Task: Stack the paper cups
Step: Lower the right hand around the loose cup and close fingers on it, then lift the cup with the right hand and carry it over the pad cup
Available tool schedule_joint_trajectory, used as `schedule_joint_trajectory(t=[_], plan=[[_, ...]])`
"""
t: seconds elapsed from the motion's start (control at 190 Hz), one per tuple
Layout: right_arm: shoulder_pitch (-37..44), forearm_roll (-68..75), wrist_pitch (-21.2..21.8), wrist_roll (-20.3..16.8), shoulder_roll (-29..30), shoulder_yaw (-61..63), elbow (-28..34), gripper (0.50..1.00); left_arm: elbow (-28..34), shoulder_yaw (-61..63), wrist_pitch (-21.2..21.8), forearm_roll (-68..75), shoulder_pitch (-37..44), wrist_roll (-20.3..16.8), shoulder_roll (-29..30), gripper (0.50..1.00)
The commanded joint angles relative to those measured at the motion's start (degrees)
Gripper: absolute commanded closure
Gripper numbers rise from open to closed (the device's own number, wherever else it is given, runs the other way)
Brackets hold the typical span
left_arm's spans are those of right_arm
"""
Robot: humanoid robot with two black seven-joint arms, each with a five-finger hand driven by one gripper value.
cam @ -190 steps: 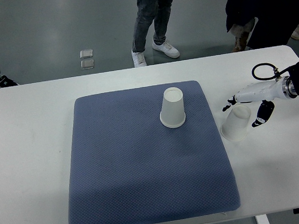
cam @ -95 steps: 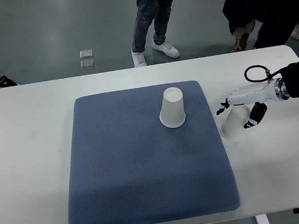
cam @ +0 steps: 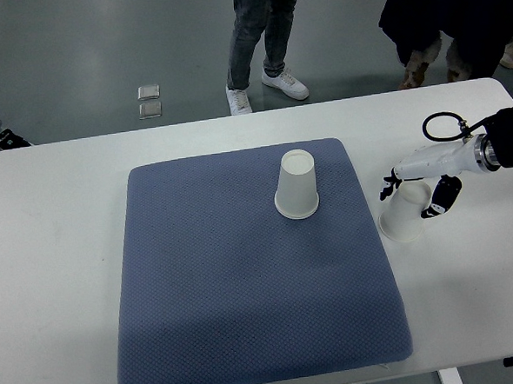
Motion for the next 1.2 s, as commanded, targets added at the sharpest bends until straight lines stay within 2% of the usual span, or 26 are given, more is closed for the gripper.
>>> schedule_joint_trajectory(t=[0.0,0.137,0.263,0.442,0.732,1.195], plan=[[0.00,-0.33,0.05,0.00,-0.01,-0.17,-0.15,0.740,0.07,0.00,0.00,0.00,0.00,-0.01,0.00,0.500],[0.00,-0.42,0.05,0.00,-0.01,-0.17,-0.15,0.779,-0.02,0.00,0.00,0.00,0.00,-0.01,0.00,0.500],[0.18,-0.42,0.23,0.00,-0.01,-0.17,-0.15,0.836,-0.02,0.00,0.00,0.00,0.00,-0.01,0.00,0.500],[0.79,-0.42,0.58,0.00,-0.01,-0.17,-0.15,0.865,0.07,0.00,0.00,-0.08,0.00,-0.01,0.00,0.500],[5.28,-0.25,2.07,0.18,-0.97,-0.08,0.29,0.867,-0.02,0.00,0.00,0.00,0.00,-0.01,0.00,0.500],[20.04,0.63,8.84,0.26,-0.36,0.53,2.40,0.867,0.07,0.00,0.00,-0.08,0.00,-0.01,0.00,0.500]])
